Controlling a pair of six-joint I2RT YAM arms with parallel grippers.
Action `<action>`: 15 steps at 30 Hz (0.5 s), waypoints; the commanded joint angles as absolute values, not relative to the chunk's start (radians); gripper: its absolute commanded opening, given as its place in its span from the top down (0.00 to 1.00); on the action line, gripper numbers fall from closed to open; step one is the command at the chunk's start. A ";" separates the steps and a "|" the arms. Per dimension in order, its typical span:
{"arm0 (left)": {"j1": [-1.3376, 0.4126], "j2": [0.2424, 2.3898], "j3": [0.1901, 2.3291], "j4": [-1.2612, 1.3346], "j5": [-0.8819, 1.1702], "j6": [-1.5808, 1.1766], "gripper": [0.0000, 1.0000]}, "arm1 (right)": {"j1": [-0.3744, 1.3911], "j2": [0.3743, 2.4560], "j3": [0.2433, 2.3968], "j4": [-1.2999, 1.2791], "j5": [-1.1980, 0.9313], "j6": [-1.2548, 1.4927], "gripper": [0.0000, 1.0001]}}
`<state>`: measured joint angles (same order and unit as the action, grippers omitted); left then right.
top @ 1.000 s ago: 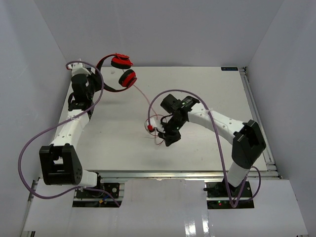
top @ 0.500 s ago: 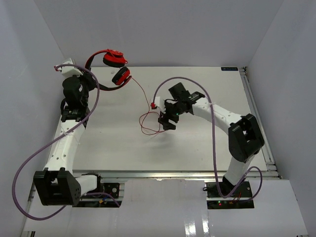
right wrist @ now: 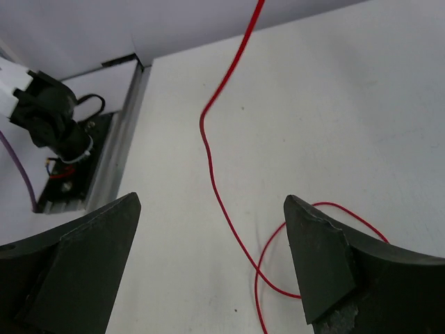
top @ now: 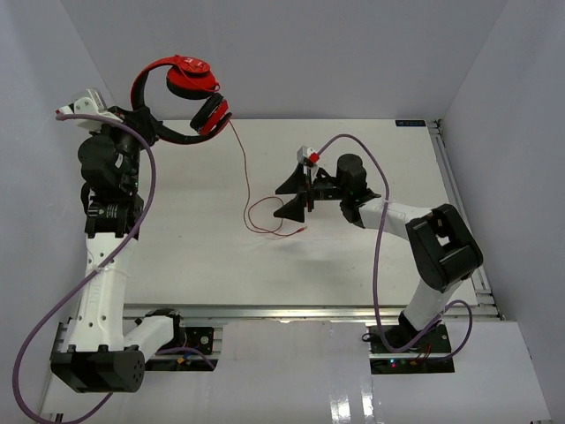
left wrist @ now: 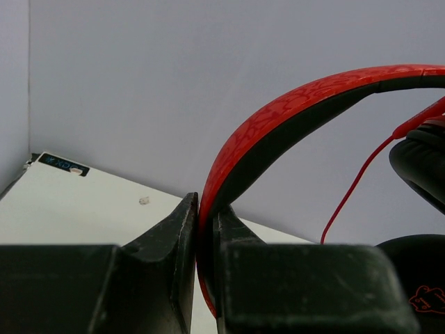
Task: Wrap the headphones
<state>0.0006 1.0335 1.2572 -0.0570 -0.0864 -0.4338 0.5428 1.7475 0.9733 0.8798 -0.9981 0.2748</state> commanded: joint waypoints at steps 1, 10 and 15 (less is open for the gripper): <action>-0.002 1.023 1.320 -0.074 -0.042 -0.533 1.00 | 0.568 1.752 1.032 1.206 -0.930 0.531 0.10; -0.002 1.038 1.370 -0.101 -0.017 -0.557 1.00 | 0.623 1.809 1.175 1.225 -0.910 0.605 0.10; -0.002 1.030 1.395 -0.117 -0.008 -0.564 1.00 | 0.625 1.871 1.279 1.099 -0.817 0.533 0.10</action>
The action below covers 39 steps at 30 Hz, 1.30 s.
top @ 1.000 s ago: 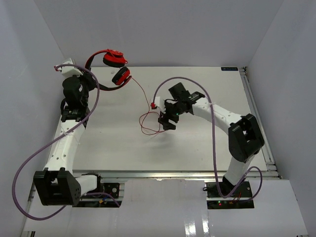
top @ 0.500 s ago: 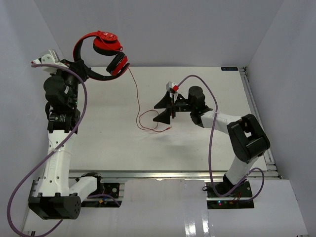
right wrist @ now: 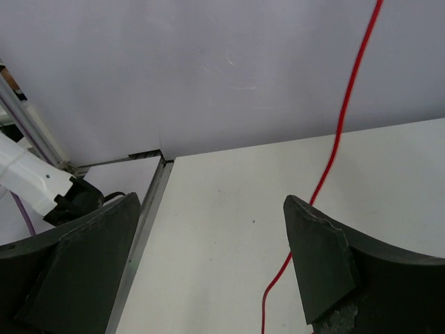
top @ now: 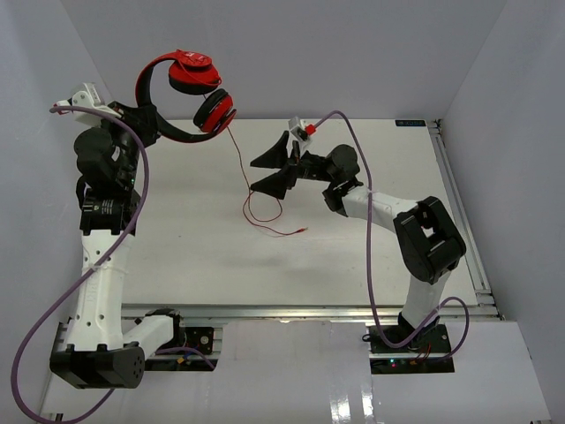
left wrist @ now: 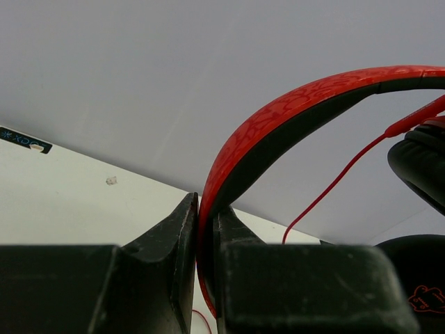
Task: Wrap the headphones
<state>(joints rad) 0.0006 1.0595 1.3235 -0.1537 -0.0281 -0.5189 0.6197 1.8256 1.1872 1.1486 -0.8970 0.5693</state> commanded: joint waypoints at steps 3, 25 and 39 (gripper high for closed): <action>-0.002 1.019 1.403 -0.123 -0.004 -0.567 1.00 | 0.618 1.886 1.340 0.983 -0.789 0.451 0.10; -0.002 1.182 1.572 -0.090 -0.044 -0.614 1.00 | 0.790 1.935 1.159 1.001 -0.981 0.371 0.27; -0.002 1.447 1.883 -0.091 -0.173 -0.584 1.00 | 1.012 1.667 0.814 0.814 -1.126 0.116 0.53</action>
<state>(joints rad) 0.0002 1.4349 1.7510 -0.1586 -0.1117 -0.5787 0.9654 1.7496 0.8677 0.9056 -1.0726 0.2556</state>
